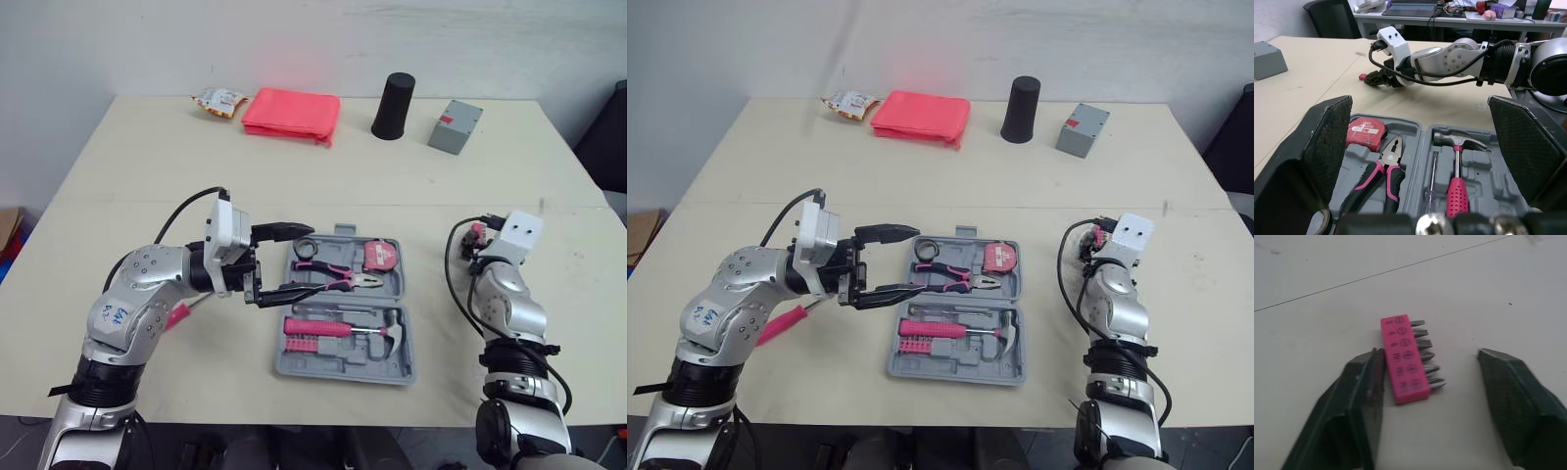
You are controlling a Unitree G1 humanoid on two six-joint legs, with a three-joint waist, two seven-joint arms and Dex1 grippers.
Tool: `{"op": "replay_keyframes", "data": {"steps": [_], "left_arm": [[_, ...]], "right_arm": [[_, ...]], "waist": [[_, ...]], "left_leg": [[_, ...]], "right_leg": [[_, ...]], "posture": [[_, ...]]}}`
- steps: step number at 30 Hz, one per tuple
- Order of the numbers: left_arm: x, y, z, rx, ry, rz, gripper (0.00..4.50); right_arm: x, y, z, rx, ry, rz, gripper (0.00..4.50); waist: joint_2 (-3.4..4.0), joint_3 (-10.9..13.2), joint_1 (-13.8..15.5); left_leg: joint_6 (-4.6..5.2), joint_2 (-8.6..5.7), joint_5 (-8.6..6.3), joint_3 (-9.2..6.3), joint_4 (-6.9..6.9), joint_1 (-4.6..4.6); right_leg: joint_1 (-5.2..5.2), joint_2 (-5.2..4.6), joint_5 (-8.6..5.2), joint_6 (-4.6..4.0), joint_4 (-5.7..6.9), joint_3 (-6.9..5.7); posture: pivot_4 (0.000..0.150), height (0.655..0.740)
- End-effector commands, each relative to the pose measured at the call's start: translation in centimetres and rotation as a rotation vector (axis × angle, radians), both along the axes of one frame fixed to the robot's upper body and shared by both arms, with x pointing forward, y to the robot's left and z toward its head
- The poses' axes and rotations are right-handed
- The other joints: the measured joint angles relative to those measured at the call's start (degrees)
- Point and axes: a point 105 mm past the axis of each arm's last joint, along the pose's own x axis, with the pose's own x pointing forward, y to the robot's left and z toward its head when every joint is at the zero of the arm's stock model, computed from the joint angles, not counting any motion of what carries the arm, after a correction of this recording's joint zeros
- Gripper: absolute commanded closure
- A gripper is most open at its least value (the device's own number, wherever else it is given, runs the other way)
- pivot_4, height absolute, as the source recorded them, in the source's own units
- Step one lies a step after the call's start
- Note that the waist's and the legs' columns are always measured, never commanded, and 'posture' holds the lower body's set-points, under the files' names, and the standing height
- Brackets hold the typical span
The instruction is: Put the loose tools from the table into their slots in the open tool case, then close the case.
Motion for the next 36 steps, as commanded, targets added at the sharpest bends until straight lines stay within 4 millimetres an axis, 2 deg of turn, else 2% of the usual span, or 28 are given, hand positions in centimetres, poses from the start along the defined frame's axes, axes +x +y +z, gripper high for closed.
{"op": "replay_keyframes", "data": {"steps": [1, 2, 9, 15, 19, 21, 23, 27, 31, 33, 36], "left_arm": [[-0.4, -0.3, 0.7, -0.002, -0.034, -0.018, 0.0], [-0.4, -0.3, 0.7, -0.003, -0.033, -0.018, 0.0], [-0.2, -0.2, 0.6, -0.006, -0.034, -0.014, 0.0], [-0.2, -0.3, 0.5, -0.007, -0.034, -0.019, 0.0], [-0.2, -0.3, 0.3, -0.002, -0.039, -0.026, 0.0], [-0.3, 0.2, 0.2, 0.009, -0.042, -0.026, 0.0], [-0.5, 0.8, -0.1, 0.03, -0.049, -0.03, 0.0], [-0.9, 1.8, -1.0, 0.087, -0.082, -0.045, 0.0], [-1.5, 2.9, -2.2, 0.095, -0.137, -0.04, 0.0], [-2.2, 3.2, -2.9, 0.097, -0.17, -0.059, 0.0], [-2.9, 3.4, -3.8, 0.113, -0.148, -0.072, 0.0]], "right_arm": [[-0.4, -0.1, -1.5, 0.017, 0.042, -0.005, 3.38], [-0.5, -0.2, -1.4, 0.013, 0.037, -0.004, 3.67], [-1.2, -1.0, 0.4, -0.088, -0.02, 0.086, 3.68], [-2.4, -0.5, 1.6, -0.157, -0.035, 0.231, 3.68], [-3.6, 2.1, 4.6, -0.322, -0.146, 0.449, 3.68], [-5.2, 4.0, 6.8, -0.396, -0.239, 0.644, 3.68], [-6.8, 5.4, 8.0, -0.454, -0.263, 0.809, 3.68], [-9.6, 7.6, 9.0, -0.471, -0.242, 1.076, 3.68], [-13.9, 11.2, 8.7, -0.511, -0.072, 1.455, 3.68], [-15.7, 12.8, 8.3, -0.511, 0.009, 1.579, 3.68], [-17.1, 14.4, 7.7, -0.53, 0.068, 1.657, 3.68]], "waist": [[-0.01, 0.0, 0.0], [-0.01, 0.0, 0.0], [-0.01, 0.0, 0.2], [0.0, 0.0, 0.1], [0.12, 0.1, 0.0], [0.3, 0.3, 0.0], [0.45, 0.5, 0.1], [0.34, 0.5, 0.1], [0.29, 0.6, 0.1], [0.15, 0.7, 0.0], [-0.17, 0.8, 0.1]], "left_leg": [[0.0, 0.0, 0.0, 0.0, 0.0, 0.0], [0.0, 0.0, 0.0, 0.0, 0.0, 0.0], [-0.03, 0.0, -0.01, 0.0, -0.09, 0.0], [-0.05, 0.0, -0.01, 0.01, -0.25, -0.02], [-0.07, 0.0, 0.0, 0.02, -0.3, -0.02], [-0.07, -0.01, 0.0, 0.06, -0.29, -0.02], [-0.07, -0.01, 0.0, 0.06, -0.29, -0.01], [-0.13, 0.09, -0.03, 0.05, -0.28, 0.01], [-0.11, 0.09, -0.06, 0.04, -0.3, -0.01], [-0.1, 0.12, -0.09, 0.04, -0.31, 0.0], [-0.13, 0.22, -0.1, -0.04, -0.3, 0.0]], "right_leg": [[0.0, 0.0, 0.0, 0.0, 0.0, 0.0], [0.0, 0.0, 0.0, 0.0, 0.0, 0.0], [-0.01, 0.01, 0.0, -0.01, -0.06, 0.0], [-0.04, 0.01, 0.0, -0.01, -0.18, 0.01], [-0.06, 0.02, -0.01, -0.01, -0.2, 0.04], [-0.07, 0.05, -0.01, -0.01, -0.19, 0.09], [-0.06, 0.07, -0.01, -0.01, -0.19, 0.09], [-0.04, 0.14, -0.01, -0.01, -0.22, 0.08], [-0.03, 0.11, -0.01, -0.01, -0.31, 0.08], [-0.01, 0.1, -0.01, -0.01, -0.34, 0.09], [0.01, 0.16, 0.01, -0.05, -0.34, 0.06]], "posture": [[0.15, 0.74], [0.15, 0.74], [0.15, 0.74], [0.15, 0.74], [0.15, 0.74], [0.15, 0.74], [0.15, 0.74], [0.15, 0.74], [0.15, 0.74], [0.15, 0.74], [0.15, 0.74]]}}
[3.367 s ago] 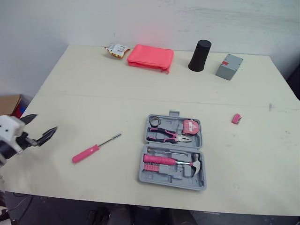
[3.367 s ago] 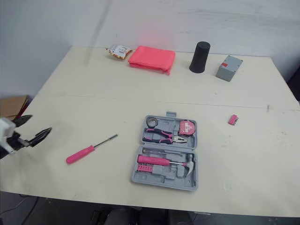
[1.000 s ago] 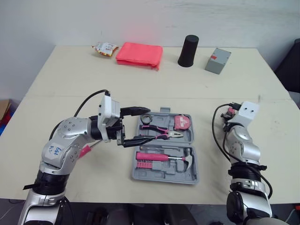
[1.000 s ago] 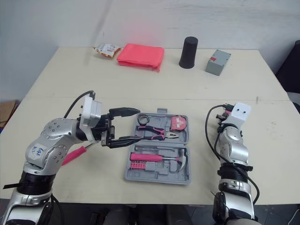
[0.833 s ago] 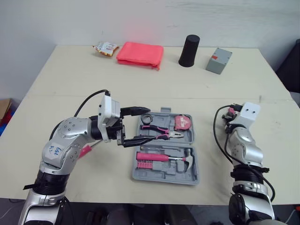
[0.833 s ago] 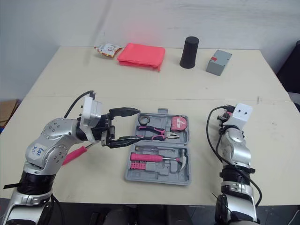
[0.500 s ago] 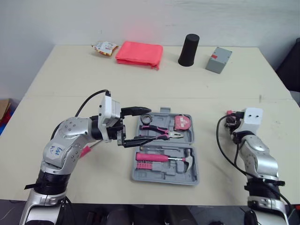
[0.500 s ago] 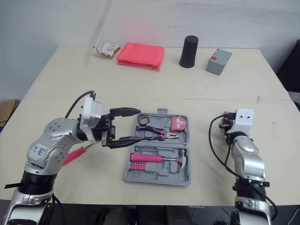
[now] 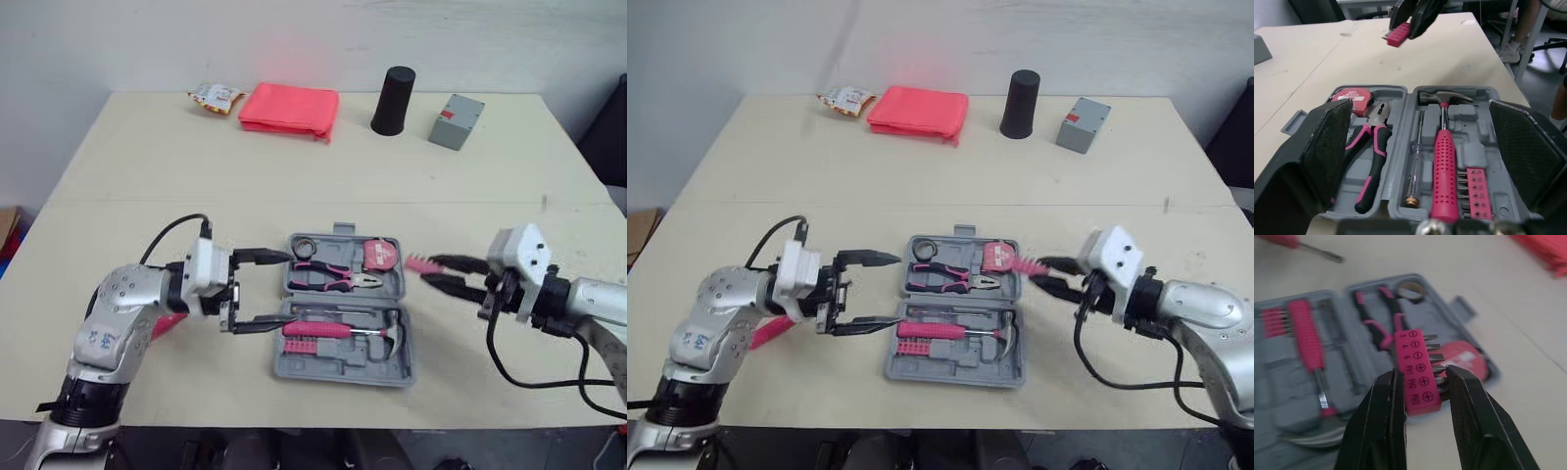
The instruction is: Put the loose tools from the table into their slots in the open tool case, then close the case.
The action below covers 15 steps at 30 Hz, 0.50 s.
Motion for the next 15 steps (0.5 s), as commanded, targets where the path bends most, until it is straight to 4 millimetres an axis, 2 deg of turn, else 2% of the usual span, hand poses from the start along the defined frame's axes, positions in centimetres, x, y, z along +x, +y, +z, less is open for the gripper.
{"op": "replay_keyframes", "data": {"steps": [1, 4, 7, 11, 15], "left_arm": [[-1.0, 0.2, -0.1, 0.016, -0.023, -0.027, 0.0], [-2.0, 0.6, -1.2, 0.057, -0.002, -0.047, 0.0], [-2.6, 1.0, -1.7, 0.073, -0.004, -0.04, 0.0], [-3.1, 1.6, -2.0, 0.116, -0.041, -0.037, 0.0], [-2.7, 2.1, -1.8, 0.109, -0.026, 0.006, 0.0]], "right_arm": [[-1.9, 2.2, -0.4, -0.042, 0.036, 0.093, 3.68], [-3.4, 4.1, -2.0, -0.064, 0.102, 0.126, 3.68], [-4.1, 4.8, -3.6, -0.102, 0.167, 0.11, 3.68], [-4.4, 5.3, -4.3, -0.132, 0.189, 0.089, 3.68], [-4.1, 5.4, -4.5, -0.158, 0.188, 0.066, 3.68]], "waist": [[-0.1, 0.0, 0.0], [-0.11, 0.0, 0.0], [-0.13, 0.1, 0.0], [-0.15, 0.1, 0.0], [-0.15, 0.1, -0.1]], "left_leg": [[0.0, -0.01, 0.0, -0.01, 0.01, 0.0], [0.05, -0.05, -0.03, 0.0, 0.02, -0.05], [0.03, -0.03, -0.06, 0.0, -0.03, -0.08], [0.03, -0.03, -0.07, 0.0, -0.04, -0.1], [0.03, -0.03, -0.07, 0.0, -0.03, -0.1]], "right_leg": [[0.01, -0.01, 0.0, 0.0, 0.0, 0.0], [0.0, -0.08, 0.0, 0.0, -0.07, 0.0], [-0.02, -0.08, 0.0, 0.0, -0.15, 0.0], [-0.04, -0.09, -0.01, -0.02, -0.16, -0.01], [-0.04, -0.09, 0.0, -0.04, -0.15, -0.01]], "posture": [[0.15, 0.74], [0.15, 0.74], [0.15, 0.74], [0.15, 0.74], [0.15, 0.74]]}}
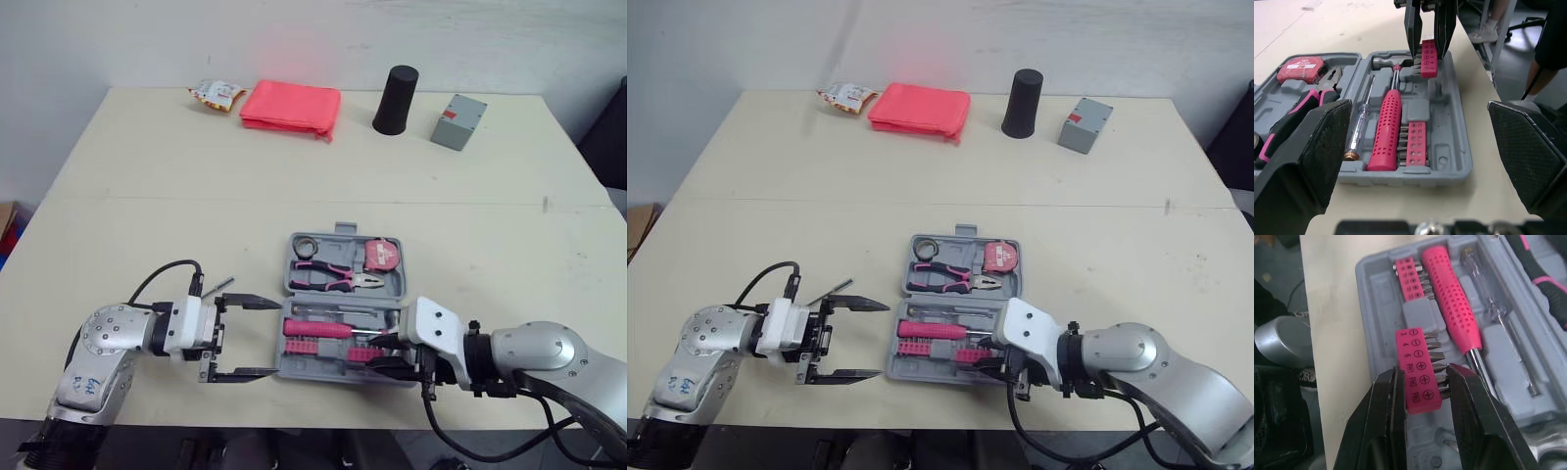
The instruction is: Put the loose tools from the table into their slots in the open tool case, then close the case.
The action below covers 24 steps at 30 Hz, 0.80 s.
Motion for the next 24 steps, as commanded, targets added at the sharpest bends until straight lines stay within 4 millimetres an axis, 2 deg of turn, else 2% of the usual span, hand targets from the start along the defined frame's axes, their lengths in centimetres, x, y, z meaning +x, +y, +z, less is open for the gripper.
{"op": "replay_keyframes", "data": {"steps": [1, 9, 17, 24], "left_arm": [[0.0, 0.4, 0.9, 0.001, -0.036, 0.018, 0.0], [-0.1, 0.1, 0.7, -0.002, -0.026, 0.026, 0.0], [-0.6, -0.6, 0.5, -0.024, -0.011, 0.047, 0.0], [-0.8, -0.7, 0.4, -0.019, -0.004, 0.066, 0.0]], "right_arm": [[-0.2, 0.6, 0.4, -0.027, -0.041, 0.024, 3.68], [0.5, 0.2, -0.3, -0.092, -0.028, 0.022, 3.68], [1.7, 0.9, -1.0, -0.1, 0.002, -0.005, 3.68], [1.4, 1.8, -1.3, -0.072, 0.074, 0.023, 3.68]], "waist": [[0.0, 0.0, -0.1], [0.0, 0.0, -0.1], [-0.02, 0.0, 0.0], [-0.02, 0.0, -0.1]], "left_leg": [[0.0, 0.0, 0.0, 0.01, 0.0, 0.0], [-0.01, 0.01, -0.01, 0.01, -0.05, -0.02], [-0.01, 0.02, -0.01, 0.02, -0.03, -0.02], [-0.02, 0.04, 0.0, 0.02, -0.03, -0.02]], "right_leg": [[0.0, 0.0, 0.0, 0.0, 0.0, 0.0], [-0.04, 0.01, -0.01, -0.03, -0.03, -0.01], [-0.05, 0.01, -0.01, -0.03, -0.01, -0.01], [-0.06, 0.04, -0.01, -0.04, 0.01, -0.01]], "posture": [[0.15, 0.74], [0.15, 0.74], [0.15, 0.74], [0.15, 0.74]]}}
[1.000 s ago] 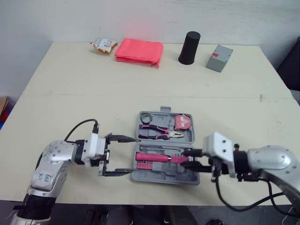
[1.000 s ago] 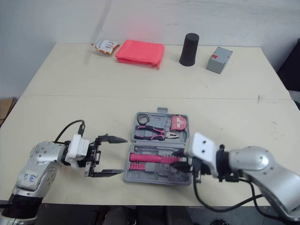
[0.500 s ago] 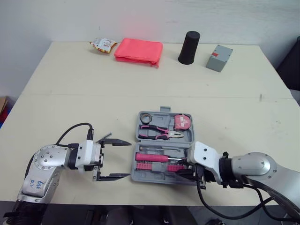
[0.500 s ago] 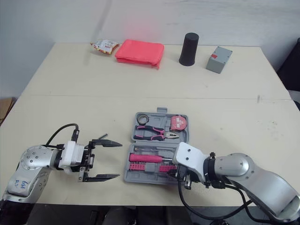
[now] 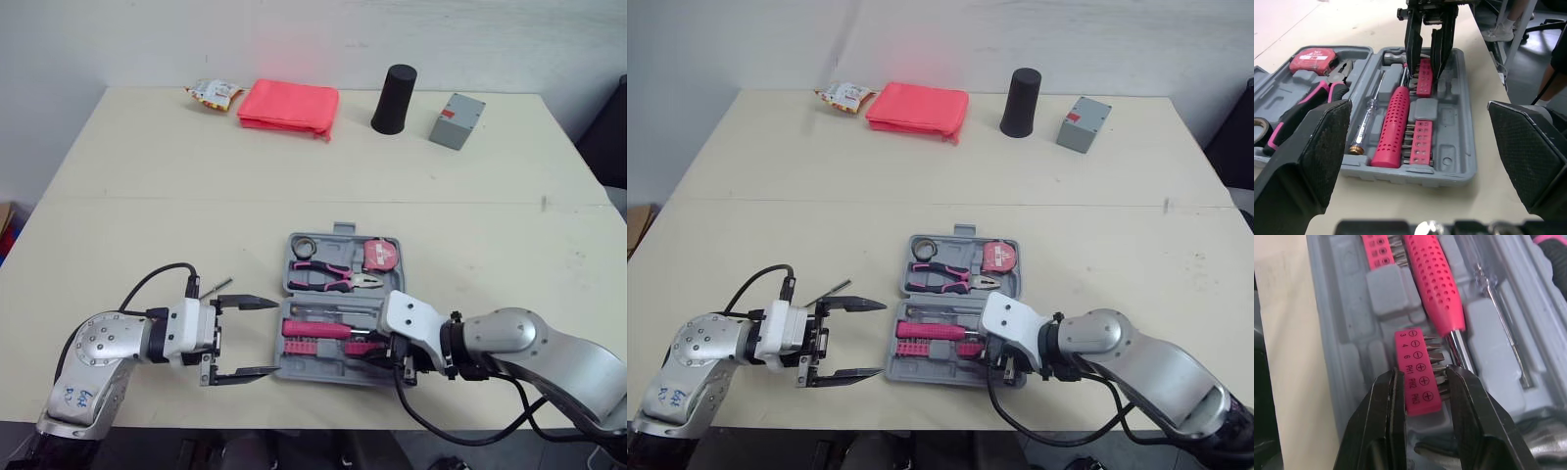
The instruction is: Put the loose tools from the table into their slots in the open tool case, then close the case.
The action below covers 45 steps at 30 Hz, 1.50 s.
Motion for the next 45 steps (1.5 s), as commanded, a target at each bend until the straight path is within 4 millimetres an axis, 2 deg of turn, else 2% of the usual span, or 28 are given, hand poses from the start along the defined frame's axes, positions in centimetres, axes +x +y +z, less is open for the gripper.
{"op": "replay_keyframes", "data": {"steps": [1, 9, 16, 19, 21, 23, 25, 28, 30, 33, 36, 38, 42, 45], "left_arm": [[-0.2, -0.3, 0.5, 0.003, -0.028, -0.005, 0.0], [0.1, 0.1, 0.5, 0.01, -0.027, 0.027, 0.0], [0.3, 0.0, 0.2, 0.006, -0.025, 0.037, 0.0], [0.4, 0.1, 0.2, 0.005, -0.025, 0.041, 0.0], [0.4, 0.1, 0.2, 0.002, -0.025, 0.046, 0.0], [0.4, 0.2, 0.2, 0.0, -0.024, 0.053, 0.0], [0.5, 0.4, 0.2, -0.006, -0.028, 0.064, 0.0], [0.7, 0.4, 0.2, -0.016, -0.037, 0.077, 0.0], [0.8, 0.2, 0.2, -0.018, -0.04, 0.078, 0.0], [0.9, -0.1, 0.1, -0.019, -0.046, 0.067, 0.0], [0.9, -0.3, 0.1, -0.025, -0.031, 0.049, 0.0], [0.8, -0.2, 0.1, -0.022, -0.03, 0.045, 0.0], [1.1, 0.5, 0.1, 0.001, -0.04, 0.073, 0.0], [1.2, 1.0, -0.1, 0.023, -0.05, 0.095, 0.0]], "right_arm": [[-0.5, 0.5, -0.1, 0.007, 0.033, 0.039, 3.68], [-0.1, 1.7, 0.0, 0.028, 0.03, 0.063, 3.68], [0.1, 1.1, -1.0, 0.012, 0.057, 0.011, 3.68], [0.3, 1.5, -0.2, 0.044, -0.006, 0.038, 2.26], [0.1, 1.8, 1.4, 0.11, -0.067, 0.086, 1.26], [-0.4, 1.4, 3.1, 0.185, -0.085, 0.113, 1.26], [-0.7, 0.4, 4.0, 0.224, -0.096, 0.109, 1.26], [-0.8, -0.6, 4.3, 0.269, -0.103, 0.094, 1.26], [-0.9, -0.4, 4.4, 0.336, -0.12, 0.102, 1.26], [-0.4, -0.4, 2.7, 0.338, -0.145, 0.11, 2.05], [0.2, -1.4, -0.4, 0.265, -0.174, 0.123, 3.47], [0.6, -1.5, -1.2, 0.27, -0.186, 0.114, 4.4], [1.0, -1.2, -2.7, 0.236, -0.198, 0.128, 4.4], [0.3, -1.3, -4.3, 0.188, -0.176, 0.162, 4.4]], "waist": [[0.0, 0.0, 0.0], [-0.01, 0.0, -0.1], [-0.02, 0.0, -0.1], [-0.03, 0.0, -0.1], [-0.04, 0.0, 0.0], [-0.03, 0.0, 0.1], [-0.04, 0.0, 0.1], [-0.06, 0.0, 0.2], [-0.07, 0.0, 0.2], [-0.07, 0.0, -0.1], [-0.07, 0.0, 0.1], [-0.1, 0.0, 0.1], [-0.11, 0.0, -0.1], [-0.13, 0.0, 0.0]], "left_leg": [[0.0, 0.0, 0.0, 0.0, 0.02, 0.0], [-0.01, 0.03, 0.01, 0.0, 0.0, 0.01], [-0.01, 0.03, 0.0, 0.01, 0.02, 0.02], [-0.01, 0.03, 0.0, 0.01, 0.02, 0.02], [-0.01, 0.02, 0.0, 0.01, 0.02, 0.02], [-0.01, 0.01, 0.0, 0.01, 0.03, 0.01], [0.0, -0.01, -0.01, 0.01, 0.03, 0.0], [0.02, 0.0, -0.02, -0.01, 0.0, 0.0], [0.01, 0.0, -0.02, -0.01, 0.0, 0.01], [0.01, 0.01, -0.02, 0.0, 0.05, 0.02], [0.01, -0.01, -0.02, 0.01, 0.12, 0.08], [0.02, -0.03, -0.02, 0.01, 0.14, 0.08], [0.02, -0.01, -0.02, 0.02, 0.22, 0.09], [-0.01, 0.06, 0.0, 0.02, 0.25, 0.22]], "right_leg": [[0.0, 0.0, 0.0, 0.0, 0.0, 0.0], [-0.02, 0.03, 0.0, -0.03, 0.03, 0.0], [0.0, 0.02, 0.0, -0.03, 0.03, 0.0], [0.0, 0.02, 0.0, -0.03, 0.03, -0.01], [0.0, 0.02, 0.0, -0.03, 0.03, -0.01], [0.0, 0.01, 0.0, -0.03, 0.03, -0.01], [0.02, 0.01, 0.0, -0.03, 0.02, -0.01], [0.06, 0.02, 0.0, -0.03, -0.03, -0.04], [0.05, 0.02, 0.0, -0.03, -0.03, -0.04], [0.07, 0.05, 0.0, -0.02, 0.0, -0.03], [0.12, 0.03, 0.01, -0.02, 0.03, -0.03], [0.14, 0.03, 0.01, -0.02, 0.02, -0.03], [0.13, 0.04, 0.01, -0.01, 0.09, -0.03], [0.21, 0.1, 0.02, -0.04, 0.18, -0.02]], "posture": [[0.15, 0.74], [0.15, 0.74], [0.15, 0.74], [0.15, 0.74], [0.15, 0.74], [0.15, 0.74], [0.15, 0.74], [0.15, 0.74], [0.15, 0.74], [0.15, 0.74], [0.15, 0.74], [0.15, 0.74], [0.15, 0.74], [0.15, 0.74]]}}
